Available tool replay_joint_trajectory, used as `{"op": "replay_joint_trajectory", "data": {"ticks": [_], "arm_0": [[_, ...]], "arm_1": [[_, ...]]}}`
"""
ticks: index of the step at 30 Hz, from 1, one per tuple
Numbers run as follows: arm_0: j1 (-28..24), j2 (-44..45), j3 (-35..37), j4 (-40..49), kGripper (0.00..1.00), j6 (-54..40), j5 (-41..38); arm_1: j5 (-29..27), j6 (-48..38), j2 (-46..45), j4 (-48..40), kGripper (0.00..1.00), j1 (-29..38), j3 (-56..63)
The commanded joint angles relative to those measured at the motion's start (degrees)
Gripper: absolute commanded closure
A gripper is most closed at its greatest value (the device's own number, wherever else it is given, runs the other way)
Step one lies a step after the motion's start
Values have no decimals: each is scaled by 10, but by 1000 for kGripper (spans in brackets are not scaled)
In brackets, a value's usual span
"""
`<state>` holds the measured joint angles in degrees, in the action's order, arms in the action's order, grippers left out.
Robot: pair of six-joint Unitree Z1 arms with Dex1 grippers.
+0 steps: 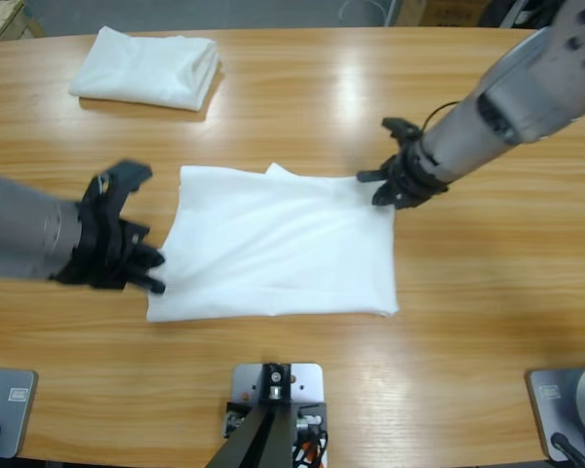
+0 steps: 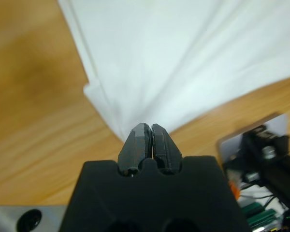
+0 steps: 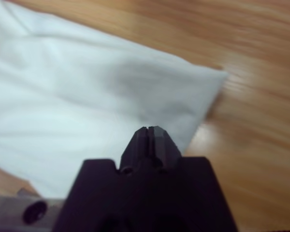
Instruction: Fold clothes
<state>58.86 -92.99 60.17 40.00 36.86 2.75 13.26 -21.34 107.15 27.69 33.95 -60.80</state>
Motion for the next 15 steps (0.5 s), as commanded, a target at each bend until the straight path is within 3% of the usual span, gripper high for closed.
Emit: {"op": "replay_joint_trajectory", "data": {"ticks": [1,6,10,15], "arm_0": [[-79,-125,115,-9,1000,-73,8],[-99,-223,178,-16,1000,-84,9],[-99,-276,206,-16,1000,-83,7],[-101,-294,208,-15,1000,-83,7]], "arm_1": [[-7,-21,-163,44,1000,35,25],[-3,-94,-186,38,1000,113,84],[-3,-164,-173,-42,1000,194,153],[-3,-178,-152,-109,1000,197,219]]}}
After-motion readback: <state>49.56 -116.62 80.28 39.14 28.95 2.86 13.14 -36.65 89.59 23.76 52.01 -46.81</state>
